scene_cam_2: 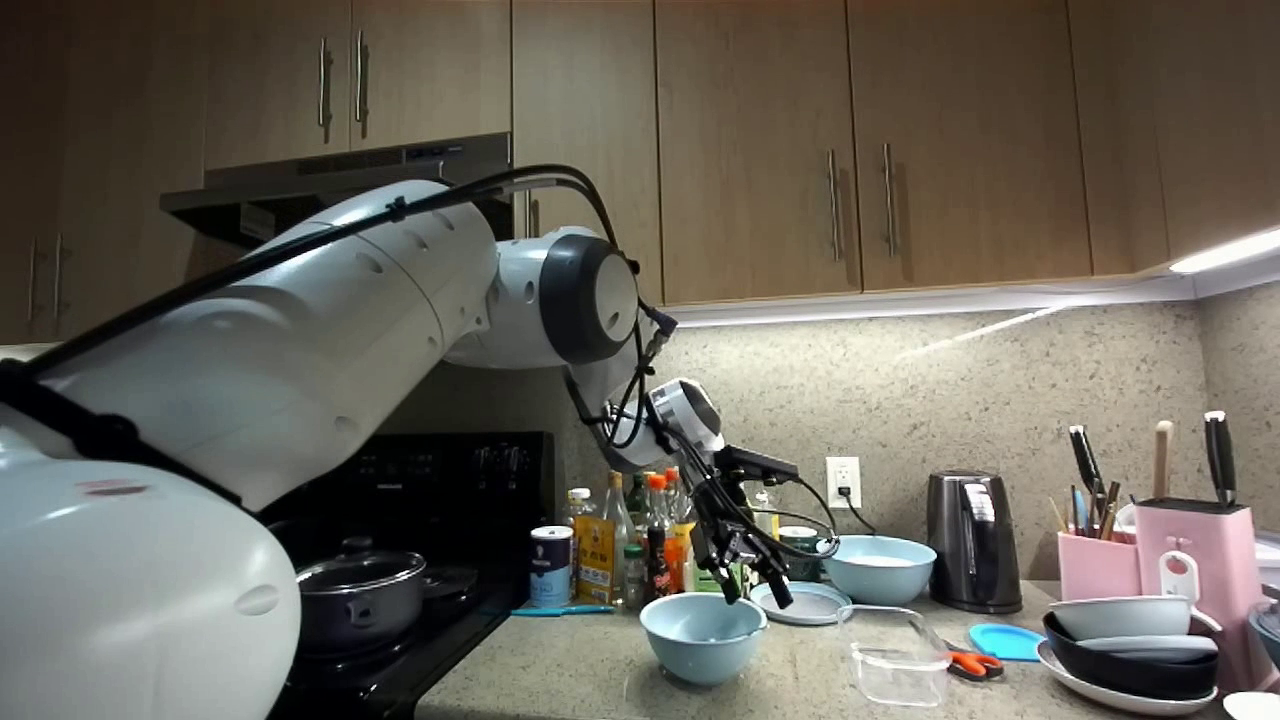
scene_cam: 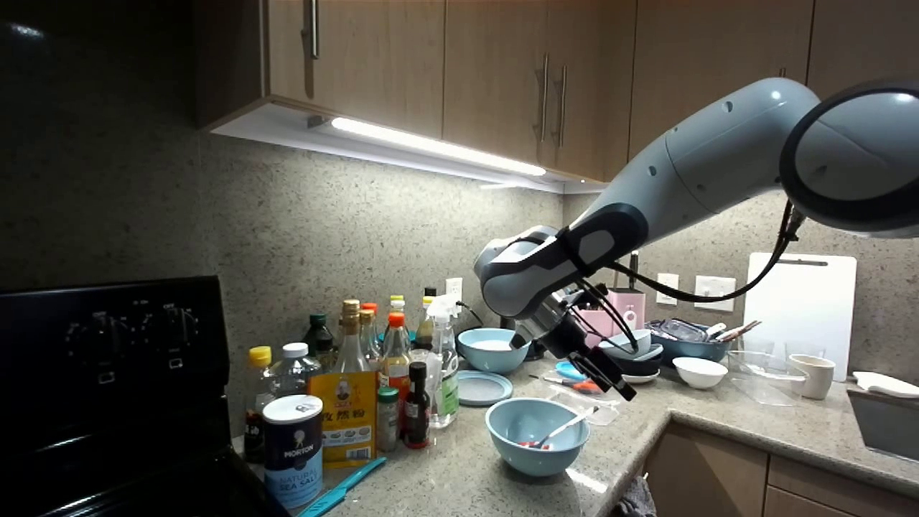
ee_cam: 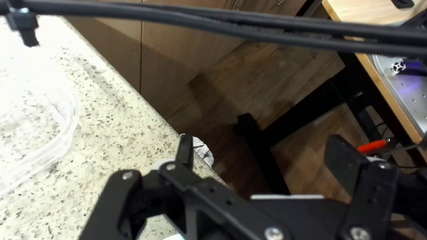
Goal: Use the spoon to stir the contents in the bowl
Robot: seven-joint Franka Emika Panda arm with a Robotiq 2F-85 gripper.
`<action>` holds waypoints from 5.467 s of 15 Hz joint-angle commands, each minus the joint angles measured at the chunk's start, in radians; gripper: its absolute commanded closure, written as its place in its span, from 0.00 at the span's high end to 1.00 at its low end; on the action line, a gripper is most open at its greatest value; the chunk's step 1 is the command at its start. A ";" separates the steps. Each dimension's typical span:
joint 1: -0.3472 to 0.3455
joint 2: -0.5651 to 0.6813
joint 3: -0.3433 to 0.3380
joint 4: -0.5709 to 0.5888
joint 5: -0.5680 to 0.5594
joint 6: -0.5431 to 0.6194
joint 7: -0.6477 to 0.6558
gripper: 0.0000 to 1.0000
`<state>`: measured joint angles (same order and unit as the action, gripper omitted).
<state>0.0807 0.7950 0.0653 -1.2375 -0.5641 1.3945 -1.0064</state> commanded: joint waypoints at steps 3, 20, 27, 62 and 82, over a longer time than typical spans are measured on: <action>0.007 0.029 -0.019 0.051 -0.005 -0.002 -0.086 1.00; -0.038 0.036 -0.023 0.069 0.174 0.163 -0.033 1.00; -0.037 0.073 0.000 0.081 0.181 0.073 -0.102 1.00; 0.157 0.026 -0.079 0.093 -0.087 0.108 0.334 0.15; 0.033 0.054 0.017 0.089 0.126 0.202 0.279 0.97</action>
<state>0.1771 0.8401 0.0609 -1.1514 -0.5262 1.5729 -0.6875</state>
